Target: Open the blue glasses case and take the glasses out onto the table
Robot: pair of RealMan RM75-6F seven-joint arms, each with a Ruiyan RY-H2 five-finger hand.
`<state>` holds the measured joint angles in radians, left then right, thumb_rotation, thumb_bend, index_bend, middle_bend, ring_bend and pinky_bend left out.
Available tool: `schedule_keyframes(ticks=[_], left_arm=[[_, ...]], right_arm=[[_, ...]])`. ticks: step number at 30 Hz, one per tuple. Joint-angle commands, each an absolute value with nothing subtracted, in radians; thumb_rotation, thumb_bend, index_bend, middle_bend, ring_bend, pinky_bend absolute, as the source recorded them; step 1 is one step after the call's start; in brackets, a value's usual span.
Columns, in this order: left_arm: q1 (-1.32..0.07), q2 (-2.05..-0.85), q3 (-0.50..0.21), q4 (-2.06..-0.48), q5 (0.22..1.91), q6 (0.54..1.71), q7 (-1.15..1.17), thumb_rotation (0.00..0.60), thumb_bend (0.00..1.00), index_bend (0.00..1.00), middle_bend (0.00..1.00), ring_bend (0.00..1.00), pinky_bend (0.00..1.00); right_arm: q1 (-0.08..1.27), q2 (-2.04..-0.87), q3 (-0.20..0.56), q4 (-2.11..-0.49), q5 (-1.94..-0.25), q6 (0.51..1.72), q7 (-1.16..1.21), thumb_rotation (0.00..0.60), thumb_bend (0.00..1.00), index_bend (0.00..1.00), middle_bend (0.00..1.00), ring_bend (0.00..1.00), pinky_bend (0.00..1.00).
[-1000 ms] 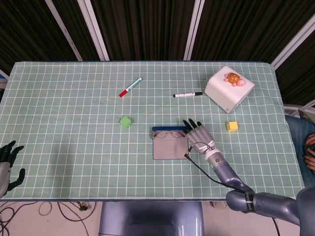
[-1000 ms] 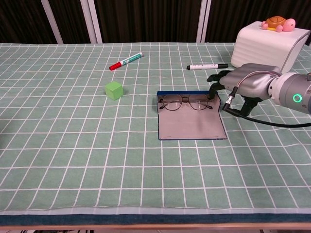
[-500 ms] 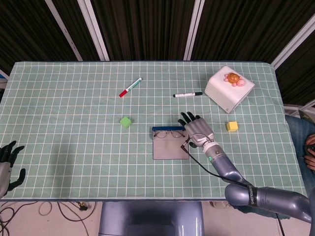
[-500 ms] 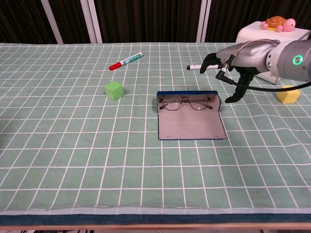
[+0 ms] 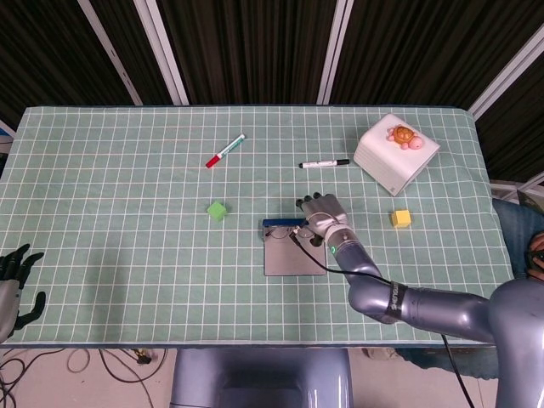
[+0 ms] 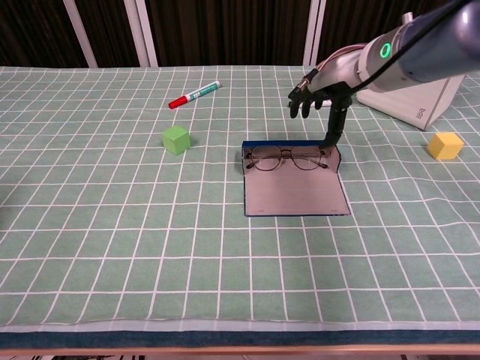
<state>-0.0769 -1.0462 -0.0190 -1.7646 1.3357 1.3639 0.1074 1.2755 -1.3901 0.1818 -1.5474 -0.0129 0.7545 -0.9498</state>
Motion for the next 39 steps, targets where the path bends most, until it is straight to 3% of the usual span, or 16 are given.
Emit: schedule_keyframes(ticks=[1, 19, 39], left_arm=[[-0.078, -1.044, -0.019, -1.767, 1.333, 1.361, 0.106, 0.600, 0.47, 0.13, 0.00, 0.00, 0.02], [-0.084, -1.035, -0.019, -1.780, 1.312, 1.337, 0.100, 0.600, 0.47, 0.13, 0.00, 0.00, 0.02], [-0.090, -1.031, -0.021, -1.788, 1.288, 1.323, 0.104, 0.600, 0.47, 0.13, 0.00, 0.00, 0.02]], right_arm=[[1.413, -1.438, 0.136, -1.438, 0.190, 0.704, -1.035, 0.600, 0.33, 0.18, 0.21, 0.18, 0.24], [1.468, -1.633, 0.118, -1.186, 0.235, 0.684, -0.996, 0.600, 0.34, 0.30, 0.34, 0.35, 0.33], [1.480, -1.658, 0.121, -1.103, 0.319, 0.623, -1.033, 0.600, 0.43, 0.36, 0.37, 0.36, 0.33]])
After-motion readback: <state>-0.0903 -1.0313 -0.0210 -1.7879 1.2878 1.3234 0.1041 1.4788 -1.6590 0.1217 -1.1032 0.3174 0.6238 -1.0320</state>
